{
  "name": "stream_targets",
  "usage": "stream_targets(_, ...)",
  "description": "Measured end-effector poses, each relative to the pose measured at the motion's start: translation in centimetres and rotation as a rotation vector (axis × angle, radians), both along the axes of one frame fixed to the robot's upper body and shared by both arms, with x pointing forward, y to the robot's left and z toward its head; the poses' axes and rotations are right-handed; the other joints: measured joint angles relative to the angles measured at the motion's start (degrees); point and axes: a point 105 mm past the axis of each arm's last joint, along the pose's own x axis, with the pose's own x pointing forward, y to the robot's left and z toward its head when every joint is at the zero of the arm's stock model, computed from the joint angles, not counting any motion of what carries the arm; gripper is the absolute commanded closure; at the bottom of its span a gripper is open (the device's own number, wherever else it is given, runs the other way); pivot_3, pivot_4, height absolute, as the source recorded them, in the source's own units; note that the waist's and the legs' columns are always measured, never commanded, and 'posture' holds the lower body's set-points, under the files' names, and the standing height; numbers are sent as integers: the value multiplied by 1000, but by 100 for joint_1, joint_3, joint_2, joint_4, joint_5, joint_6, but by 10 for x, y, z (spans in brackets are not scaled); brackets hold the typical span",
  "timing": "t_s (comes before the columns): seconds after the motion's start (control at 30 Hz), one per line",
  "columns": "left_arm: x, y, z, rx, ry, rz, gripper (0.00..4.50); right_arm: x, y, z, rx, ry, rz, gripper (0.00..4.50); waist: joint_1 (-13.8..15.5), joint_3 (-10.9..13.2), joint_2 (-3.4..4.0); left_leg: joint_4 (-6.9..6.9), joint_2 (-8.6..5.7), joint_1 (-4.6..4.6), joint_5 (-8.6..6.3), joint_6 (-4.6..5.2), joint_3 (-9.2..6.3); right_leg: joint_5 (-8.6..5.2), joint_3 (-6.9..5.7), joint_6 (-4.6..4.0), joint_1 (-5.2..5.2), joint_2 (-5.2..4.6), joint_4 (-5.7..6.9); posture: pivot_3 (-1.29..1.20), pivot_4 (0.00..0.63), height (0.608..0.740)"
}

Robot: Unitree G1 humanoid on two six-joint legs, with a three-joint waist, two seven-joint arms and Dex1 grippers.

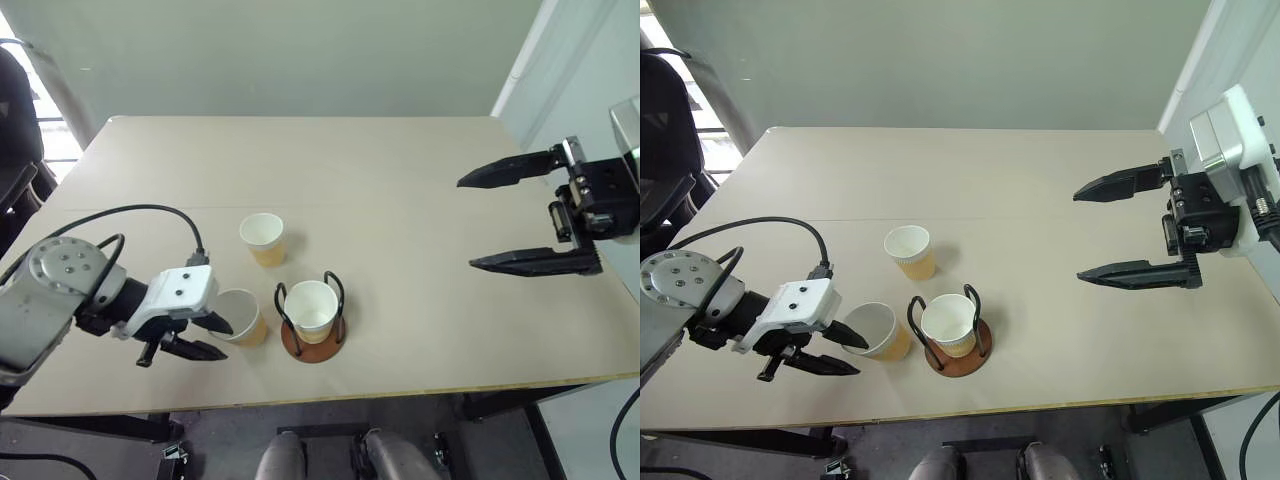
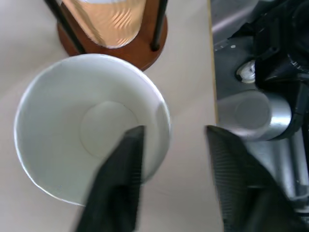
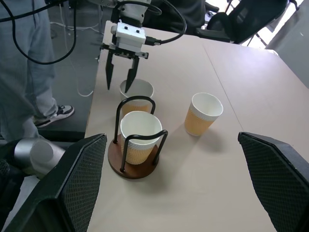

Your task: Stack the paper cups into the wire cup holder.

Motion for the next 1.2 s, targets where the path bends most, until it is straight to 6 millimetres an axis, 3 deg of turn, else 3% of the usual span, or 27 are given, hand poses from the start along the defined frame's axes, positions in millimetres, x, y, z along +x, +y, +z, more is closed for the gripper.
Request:
stream_targets(0.07, 1, 1, -1, 5, 1, 0, 4276, 0, 0, 0, -1, -2, -5, 0, 0, 0, 0, 0, 0, 0, 0, 0, 0, 0, 1, 1, 0, 0, 0, 0, 150, 740)
stream_targets(0.1, 1, 0, -1, 5, -2, -1, 4444, 0, 0, 0, -1, -3, -7, 0, 0, 0, 0, 0, 0, 0, 0, 0, 0, 0, 1, 2, 0, 0, 0, 0, 150, 740)
stream_targets(0.57, 3, -2, 5, -14, -10, -1, 4444, 3, -1, -1, -15, -15, -28, 0, 1, 0, 0, 1, -2, 1, 0, 0, 4, 2, 8, 10, 0, 0, 1, 0, 150, 740)
stream_targets(0.9, 17, -12, 106, -183, -260, -70, 4444, 5, -4, 2, -19, -39, -35, 0, 24, 0, -6, 3, -2, 0, -1, 1, 5, 6, 15, 14, -5, 0, 4, 0, 150, 740)
stream_targets(1.03, 24, -22, 128, -209, -335, -136, 4444, 6, -5, 2, -22, -47, -46, 0, 34, 1, -4, 3, -6, 1, -1, 3, 9, 9, 24, 19, -5, -2, 3, 0, 150, 740)
stream_targets(1.2, 33, -50, 134, -247, -340, -272, 4444, 6, -6, 1, -25, -54, -58, 0, 51, 1, -5, 13, -8, -4, -1, 4, 13, 14, 29, 38, -5, -2, 1, 0, 150, 740)
